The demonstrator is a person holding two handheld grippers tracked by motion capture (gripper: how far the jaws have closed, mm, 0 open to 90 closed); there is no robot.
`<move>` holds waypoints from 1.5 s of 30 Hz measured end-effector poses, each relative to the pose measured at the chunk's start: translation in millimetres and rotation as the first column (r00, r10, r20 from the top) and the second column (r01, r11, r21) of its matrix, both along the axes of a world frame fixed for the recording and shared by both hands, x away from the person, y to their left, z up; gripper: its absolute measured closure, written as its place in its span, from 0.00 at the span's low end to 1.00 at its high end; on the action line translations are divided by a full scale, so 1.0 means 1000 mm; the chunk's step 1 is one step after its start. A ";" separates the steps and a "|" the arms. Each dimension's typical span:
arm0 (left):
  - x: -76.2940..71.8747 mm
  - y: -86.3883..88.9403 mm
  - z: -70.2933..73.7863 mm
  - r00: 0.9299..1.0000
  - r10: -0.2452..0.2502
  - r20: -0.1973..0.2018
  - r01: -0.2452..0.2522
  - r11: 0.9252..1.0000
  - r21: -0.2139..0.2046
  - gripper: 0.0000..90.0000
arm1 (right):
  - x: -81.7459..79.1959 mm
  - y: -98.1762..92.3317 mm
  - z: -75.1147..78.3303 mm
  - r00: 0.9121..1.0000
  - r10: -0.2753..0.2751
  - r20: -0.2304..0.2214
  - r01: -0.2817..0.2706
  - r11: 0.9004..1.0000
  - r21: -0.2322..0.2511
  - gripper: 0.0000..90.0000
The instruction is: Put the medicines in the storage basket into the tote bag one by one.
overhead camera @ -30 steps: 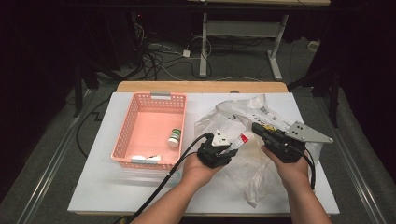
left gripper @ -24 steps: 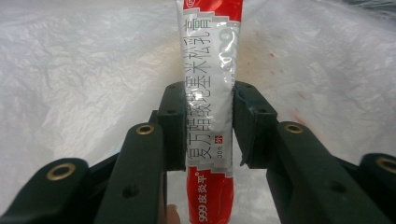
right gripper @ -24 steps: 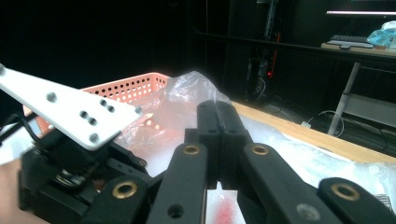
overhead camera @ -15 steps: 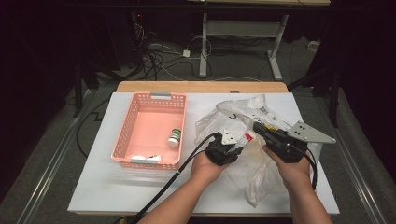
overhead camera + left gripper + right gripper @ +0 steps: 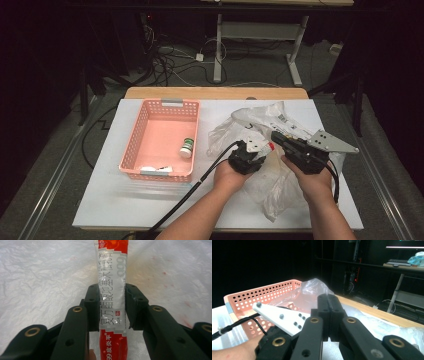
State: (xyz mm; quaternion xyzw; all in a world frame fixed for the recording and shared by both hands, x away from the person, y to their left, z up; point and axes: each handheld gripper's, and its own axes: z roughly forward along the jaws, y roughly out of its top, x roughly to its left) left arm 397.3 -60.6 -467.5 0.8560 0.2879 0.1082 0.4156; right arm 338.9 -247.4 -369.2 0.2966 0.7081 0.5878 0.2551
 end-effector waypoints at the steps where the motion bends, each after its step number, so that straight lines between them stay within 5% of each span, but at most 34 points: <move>1: 0.001 -0.002 -0.002 1.000 0.010 0.001 -0.009 1.000 -0.005 0.73 | 0.000 0.000 0.000 1.000 -0.001 0.001 0.001 1.000 0.001 1.00; 9: 0.005 -0.006 -0.004 1.000 0.004 -0.009 -0.003 0.999 0.036 0.72 | 0.002 -0.001 -0.001 1.000 -0.002 -0.004 0.002 1.000 0.002 1.00; 14: 0.003 -0.009 -0.004 1.000 0.020 -0.019 -0.021 1.000 -0.023 0.68 | 0.001 -0.001 -0.002 1.000 -0.001 -0.003 0.001 1.000 0.000 1.00; 19: -0.001 -0.004 0.002 1.000 -0.029 -0.007 0.030 0.999 0.030 0.62 | 0.001 0.000 -0.002 1.000 0.000 -0.006 0.000 1.000 -0.003 1.00; 20: -0.004 -0.006 0.002 1.000 -0.016 -0.017 0.016 1.000 -0.009 0.62 | 0.002 0.000 -0.002 1.000 0.001 -0.004 -0.001 1.000 -0.007 1.00; 31: -0.030 0.015 0.006 0.996 -0.080 -0.028 0.077 0.992 -0.103 0.45 | 0.001 0.000 -0.002 1.000 0.004 -0.004 -0.004 1.000 -0.004 1.00; 45: -0.064 0.049 0.011 0.991 -0.130 -0.040 0.125 0.986 -0.107 0.16 | 0.000 0.002 -0.002 1.000 0.002 -0.004 -0.002 1.000 -0.010 1.00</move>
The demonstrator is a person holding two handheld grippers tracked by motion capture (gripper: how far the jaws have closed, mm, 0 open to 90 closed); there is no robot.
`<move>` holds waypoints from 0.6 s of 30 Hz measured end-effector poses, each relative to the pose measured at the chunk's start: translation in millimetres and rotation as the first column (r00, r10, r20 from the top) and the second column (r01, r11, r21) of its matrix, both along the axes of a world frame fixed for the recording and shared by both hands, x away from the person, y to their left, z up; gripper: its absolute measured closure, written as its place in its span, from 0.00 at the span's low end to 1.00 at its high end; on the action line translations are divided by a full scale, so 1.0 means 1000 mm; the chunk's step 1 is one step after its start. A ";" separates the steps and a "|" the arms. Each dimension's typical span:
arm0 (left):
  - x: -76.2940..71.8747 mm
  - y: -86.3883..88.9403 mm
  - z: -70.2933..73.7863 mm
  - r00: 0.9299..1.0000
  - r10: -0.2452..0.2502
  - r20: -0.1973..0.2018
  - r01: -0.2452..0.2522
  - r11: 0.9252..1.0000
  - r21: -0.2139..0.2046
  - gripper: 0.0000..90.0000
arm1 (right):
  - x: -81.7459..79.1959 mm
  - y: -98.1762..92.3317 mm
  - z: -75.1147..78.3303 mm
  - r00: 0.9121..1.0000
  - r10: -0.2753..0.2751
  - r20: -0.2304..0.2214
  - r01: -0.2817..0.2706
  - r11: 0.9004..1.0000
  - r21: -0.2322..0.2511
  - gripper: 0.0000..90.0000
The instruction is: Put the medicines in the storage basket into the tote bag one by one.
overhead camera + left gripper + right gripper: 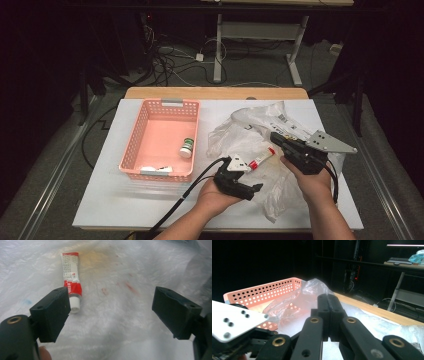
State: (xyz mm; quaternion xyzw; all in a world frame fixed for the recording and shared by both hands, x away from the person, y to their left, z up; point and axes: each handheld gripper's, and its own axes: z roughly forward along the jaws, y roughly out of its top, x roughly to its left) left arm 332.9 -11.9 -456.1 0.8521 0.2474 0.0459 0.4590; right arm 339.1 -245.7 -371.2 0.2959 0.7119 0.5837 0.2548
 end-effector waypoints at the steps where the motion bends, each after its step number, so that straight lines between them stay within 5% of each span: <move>1: -0.003 0.002 0.001 1.000 0.002 0.006 -0.002 1.000 0.001 0.16 | 0.000 0.000 0.000 1.000 0.000 0.000 0.000 1.000 -0.001 1.00; 8: -0.017 0.017 0.008 1.000 0.012 0.002 -0.012 1.000 0.005 0.00 | -0.001 0.000 0.000 1.000 -0.001 -0.005 0.001 1.000 -0.004 1.00; 18: -0.036 0.039 0.022 0.999 0.017 0.039 -0.017 1.000 -0.013 0.00 | -0.001 0.001 0.000 1.000 -0.001 0.002 0.001 1.000 -0.012 1.00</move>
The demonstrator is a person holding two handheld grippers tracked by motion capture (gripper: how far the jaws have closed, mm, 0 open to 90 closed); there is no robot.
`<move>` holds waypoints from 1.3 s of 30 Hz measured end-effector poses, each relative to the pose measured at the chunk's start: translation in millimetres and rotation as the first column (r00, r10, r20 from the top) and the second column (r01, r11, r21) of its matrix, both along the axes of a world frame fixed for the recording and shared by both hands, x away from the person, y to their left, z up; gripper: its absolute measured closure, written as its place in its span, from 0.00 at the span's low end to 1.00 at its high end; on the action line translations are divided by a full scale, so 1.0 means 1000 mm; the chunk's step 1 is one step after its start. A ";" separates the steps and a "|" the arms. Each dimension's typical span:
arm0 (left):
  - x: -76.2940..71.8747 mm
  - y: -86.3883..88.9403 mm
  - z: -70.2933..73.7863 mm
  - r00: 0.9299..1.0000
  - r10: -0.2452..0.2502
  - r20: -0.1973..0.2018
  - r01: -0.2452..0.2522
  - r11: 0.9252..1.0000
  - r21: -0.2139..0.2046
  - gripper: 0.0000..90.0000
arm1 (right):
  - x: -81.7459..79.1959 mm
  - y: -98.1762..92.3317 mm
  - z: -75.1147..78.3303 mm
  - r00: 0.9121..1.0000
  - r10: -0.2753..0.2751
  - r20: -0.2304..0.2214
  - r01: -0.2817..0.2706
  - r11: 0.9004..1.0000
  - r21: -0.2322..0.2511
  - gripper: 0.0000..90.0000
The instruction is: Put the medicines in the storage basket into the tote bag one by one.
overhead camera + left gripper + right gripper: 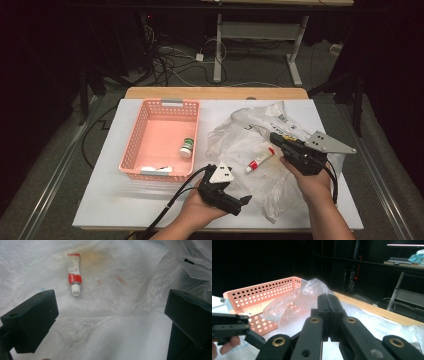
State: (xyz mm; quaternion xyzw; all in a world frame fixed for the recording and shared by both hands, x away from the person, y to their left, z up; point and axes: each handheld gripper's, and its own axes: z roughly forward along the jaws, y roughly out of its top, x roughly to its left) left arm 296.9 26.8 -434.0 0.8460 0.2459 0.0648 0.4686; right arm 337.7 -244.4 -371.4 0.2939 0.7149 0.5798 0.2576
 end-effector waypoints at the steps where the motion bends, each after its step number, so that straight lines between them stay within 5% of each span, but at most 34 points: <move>1: -0.001 0.002 0.001 1.000 0.003 0.000 -0.003 1.000 -0.002 0.00 | 0.000 0.000 0.000 1.000 -0.002 0.000 0.002 1.000 0.001 1.00; 19: 0.001 0.061 0.014 0.993 0.115 0.020 -0.114 0.993 -0.008 0.00 | 0.000 0.000 -0.001 1.000 -0.001 -0.008 0.001 1.000 0.000 1.00; 29: 0.007 0.094 0.017 0.979 0.201 0.029 -0.201 0.980 -0.005 0.00 | 0.000 -0.001 -0.001 1.000 -0.003 -0.009 0.003 1.000 0.004 1.00; 39: 0.019 0.128 0.016 0.954 0.298 0.024 -0.298 0.954 -0.005 0.00 | 0.000 -0.003 0.000 1.000 -0.006 -0.003 0.006 1.000 0.005 1.00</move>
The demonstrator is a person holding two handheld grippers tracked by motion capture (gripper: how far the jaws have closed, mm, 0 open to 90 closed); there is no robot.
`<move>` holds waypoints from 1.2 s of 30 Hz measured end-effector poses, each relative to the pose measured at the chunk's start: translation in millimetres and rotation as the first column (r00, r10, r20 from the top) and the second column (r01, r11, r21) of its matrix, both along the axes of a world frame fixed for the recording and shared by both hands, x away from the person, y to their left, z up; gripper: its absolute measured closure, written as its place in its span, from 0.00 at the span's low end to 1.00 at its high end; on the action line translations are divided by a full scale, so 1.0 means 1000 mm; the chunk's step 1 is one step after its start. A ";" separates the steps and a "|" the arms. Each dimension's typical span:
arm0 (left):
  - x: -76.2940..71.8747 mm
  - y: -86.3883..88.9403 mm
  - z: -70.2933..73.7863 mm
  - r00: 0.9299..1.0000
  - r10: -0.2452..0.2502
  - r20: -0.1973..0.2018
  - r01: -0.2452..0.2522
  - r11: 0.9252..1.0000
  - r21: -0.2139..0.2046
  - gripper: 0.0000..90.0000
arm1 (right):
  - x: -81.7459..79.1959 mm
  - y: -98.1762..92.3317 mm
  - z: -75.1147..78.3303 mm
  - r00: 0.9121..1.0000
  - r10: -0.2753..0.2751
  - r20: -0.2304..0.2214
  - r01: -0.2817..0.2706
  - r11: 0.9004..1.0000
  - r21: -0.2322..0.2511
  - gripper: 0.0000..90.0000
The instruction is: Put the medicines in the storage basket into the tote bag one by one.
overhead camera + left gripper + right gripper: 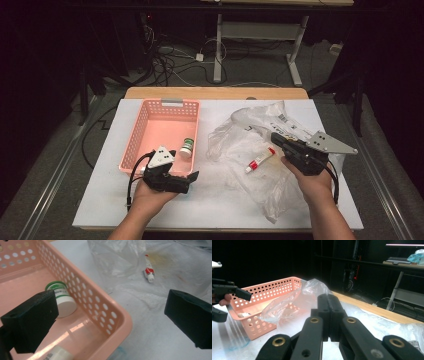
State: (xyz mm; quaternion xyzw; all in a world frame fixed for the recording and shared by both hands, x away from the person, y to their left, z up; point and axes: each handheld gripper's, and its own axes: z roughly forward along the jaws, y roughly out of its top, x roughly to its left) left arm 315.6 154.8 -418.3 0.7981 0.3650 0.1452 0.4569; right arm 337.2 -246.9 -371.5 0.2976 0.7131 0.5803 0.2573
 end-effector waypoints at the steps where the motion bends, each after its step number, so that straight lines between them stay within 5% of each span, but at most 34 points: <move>1: 0.000 0.002 0.000 1.000 0.007 -0.001 -0.007 1.000 -0.001 0.00 | 0.000 0.000 0.000 1.000 0.000 0.001 0.000 1.000 0.000 1.00; 19: 0.007 0.032 -0.004 0.995 0.101 -0.022 -0.101 0.995 -0.017 0.00 | 0.000 -0.002 0.001 1.000 -0.004 0.003 0.004 1.000 0.005 1.00; 30: 0.017 0.030 0.010 0.995 0.096 -0.029 -0.098 0.993 -0.058 0.00 | -0.001 -0.001 0.002 1.000 0.000 0.012 0.000 1.000 0.001 1.00; 36: 0.034 0.023 0.020 0.995 0.095 -0.021 -0.096 0.995 -0.038 0.00 | -0.001 0.000 0.001 1.000 0.000 0.000 0.000 1.000 0.003 1.00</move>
